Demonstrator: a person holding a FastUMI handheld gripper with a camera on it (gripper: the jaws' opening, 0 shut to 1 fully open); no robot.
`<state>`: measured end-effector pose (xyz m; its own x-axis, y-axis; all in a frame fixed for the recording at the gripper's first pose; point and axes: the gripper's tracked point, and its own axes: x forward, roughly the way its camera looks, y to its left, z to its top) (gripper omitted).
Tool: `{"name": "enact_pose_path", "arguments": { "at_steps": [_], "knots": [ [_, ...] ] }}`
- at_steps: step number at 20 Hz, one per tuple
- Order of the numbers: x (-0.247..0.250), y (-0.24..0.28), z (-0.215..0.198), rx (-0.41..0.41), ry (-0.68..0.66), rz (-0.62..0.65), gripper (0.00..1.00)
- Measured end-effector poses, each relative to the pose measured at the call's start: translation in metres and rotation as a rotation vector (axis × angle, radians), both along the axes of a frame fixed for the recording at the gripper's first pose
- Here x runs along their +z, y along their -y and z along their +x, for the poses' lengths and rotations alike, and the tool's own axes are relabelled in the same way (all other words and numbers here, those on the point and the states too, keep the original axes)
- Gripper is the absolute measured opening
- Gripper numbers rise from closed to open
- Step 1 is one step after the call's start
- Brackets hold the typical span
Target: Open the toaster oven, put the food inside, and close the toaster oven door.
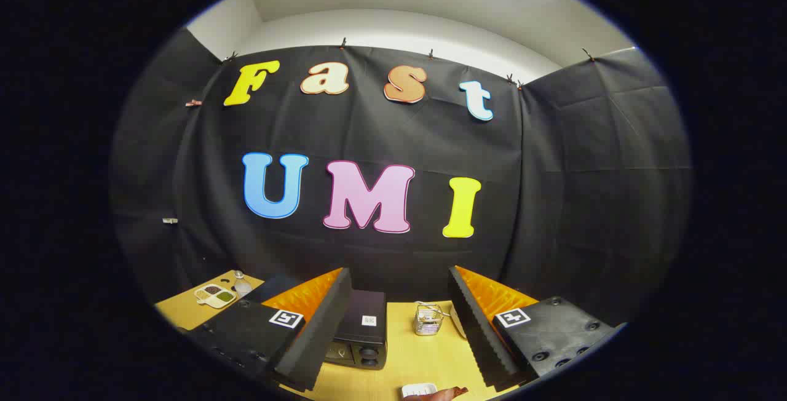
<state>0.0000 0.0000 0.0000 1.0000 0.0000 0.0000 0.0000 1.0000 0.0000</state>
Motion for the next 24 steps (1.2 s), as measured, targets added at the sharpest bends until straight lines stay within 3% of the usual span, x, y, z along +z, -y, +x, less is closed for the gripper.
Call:
{"name": "enact_pose_path", "arguments": {
  "at_steps": [12,24],
  "knots": [
    [0.002,-0.014,-0.005,0.014,0.006,0.032,0.97],
    [-0.021,-0.113,0.023,0.096,0.011,0.130,0.97]
  ]
}}
